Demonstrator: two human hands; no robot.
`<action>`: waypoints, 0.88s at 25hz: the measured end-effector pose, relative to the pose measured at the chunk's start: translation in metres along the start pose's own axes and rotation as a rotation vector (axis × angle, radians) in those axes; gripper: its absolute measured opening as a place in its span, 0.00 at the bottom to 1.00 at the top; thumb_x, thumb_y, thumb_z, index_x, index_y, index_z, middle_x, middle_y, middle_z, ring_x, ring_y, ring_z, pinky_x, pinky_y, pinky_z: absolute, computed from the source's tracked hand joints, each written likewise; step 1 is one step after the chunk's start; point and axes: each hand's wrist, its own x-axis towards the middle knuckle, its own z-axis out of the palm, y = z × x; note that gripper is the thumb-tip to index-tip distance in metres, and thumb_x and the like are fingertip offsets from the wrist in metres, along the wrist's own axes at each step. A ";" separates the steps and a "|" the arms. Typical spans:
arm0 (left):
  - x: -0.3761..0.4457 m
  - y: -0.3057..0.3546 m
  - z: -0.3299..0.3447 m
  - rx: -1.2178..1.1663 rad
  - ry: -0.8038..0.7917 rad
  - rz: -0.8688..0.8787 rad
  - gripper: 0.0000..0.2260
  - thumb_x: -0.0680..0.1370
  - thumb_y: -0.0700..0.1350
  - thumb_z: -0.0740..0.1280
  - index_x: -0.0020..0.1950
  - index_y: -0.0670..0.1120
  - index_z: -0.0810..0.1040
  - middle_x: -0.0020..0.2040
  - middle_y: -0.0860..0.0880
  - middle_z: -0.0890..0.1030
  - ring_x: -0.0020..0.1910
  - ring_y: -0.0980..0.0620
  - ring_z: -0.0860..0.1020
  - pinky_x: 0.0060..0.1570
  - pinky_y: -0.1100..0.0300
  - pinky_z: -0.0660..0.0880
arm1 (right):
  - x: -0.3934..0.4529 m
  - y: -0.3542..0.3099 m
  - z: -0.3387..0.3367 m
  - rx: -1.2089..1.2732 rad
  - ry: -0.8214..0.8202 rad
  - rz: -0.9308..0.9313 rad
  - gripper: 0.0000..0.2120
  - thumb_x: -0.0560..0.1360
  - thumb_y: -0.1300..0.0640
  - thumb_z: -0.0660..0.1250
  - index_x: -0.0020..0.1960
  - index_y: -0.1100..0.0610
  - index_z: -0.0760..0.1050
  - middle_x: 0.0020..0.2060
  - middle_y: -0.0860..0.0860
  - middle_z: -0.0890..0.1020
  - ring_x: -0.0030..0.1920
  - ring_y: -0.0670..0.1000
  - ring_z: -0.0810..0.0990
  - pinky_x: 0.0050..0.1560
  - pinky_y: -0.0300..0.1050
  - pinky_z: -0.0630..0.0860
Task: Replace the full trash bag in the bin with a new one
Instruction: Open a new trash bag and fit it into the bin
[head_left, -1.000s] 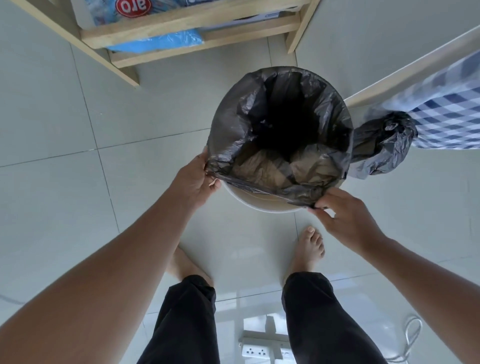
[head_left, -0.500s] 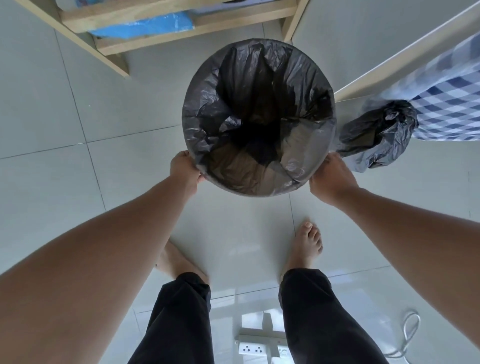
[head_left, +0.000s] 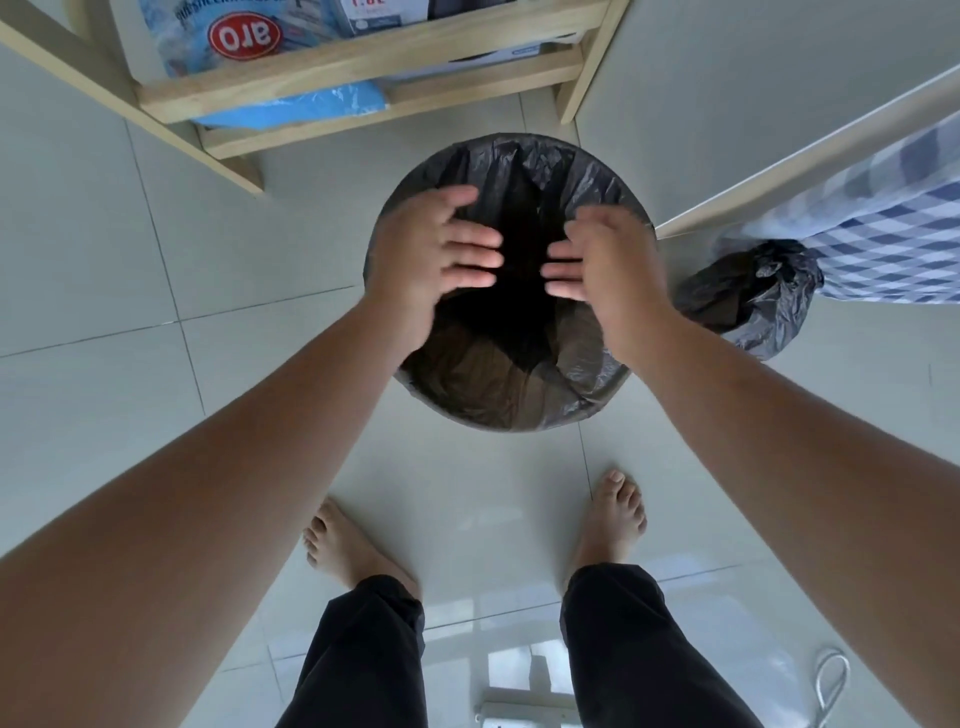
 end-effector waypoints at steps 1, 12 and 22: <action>0.011 -0.007 0.011 -0.037 -0.030 -0.177 0.18 0.85 0.44 0.49 0.71 0.42 0.69 0.49 0.40 0.85 0.47 0.43 0.84 0.43 0.50 0.82 | 0.011 0.004 0.012 0.110 -0.019 0.201 0.16 0.80 0.54 0.60 0.65 0.57 0.72 0.54 0.61 0.81 0.51 0.61 0.83 0.50 0.55 0.82; 0.083 -0.084 0.036 0.140 -0.019 -0.656 0.38 0.72 0.75 0.51 0.71 0.51 0.70 0.68 0.43 0.75 0.70 0.39 0.70 0.68 0.38 0.61 | 0.083 0.077 0.026 0.132 -0.124 0.528 0.35 0.72 0.26 0.55 0.63 0.53 0.76 0.52 0.58 0.83 0.47 0.59 0.84 0.43 0.57 0.83; 0.033 -0.041 0.000 0.326 -0.039 -0.268 0.30 0.77 0.66 0.59 0.72 0.48 0.69 0.67 0.45 0.77 0.63 0.44 0.78 0.64 0.49 0.74 | 0.039 0.038 -0.001 -0.346 -0.100 0.092 0.37 0.71 0.29 0.59 0.67 0.55 0.74 0.62 0.56 0.80 0.63 0.58 0.77 0.67 0.59 0.70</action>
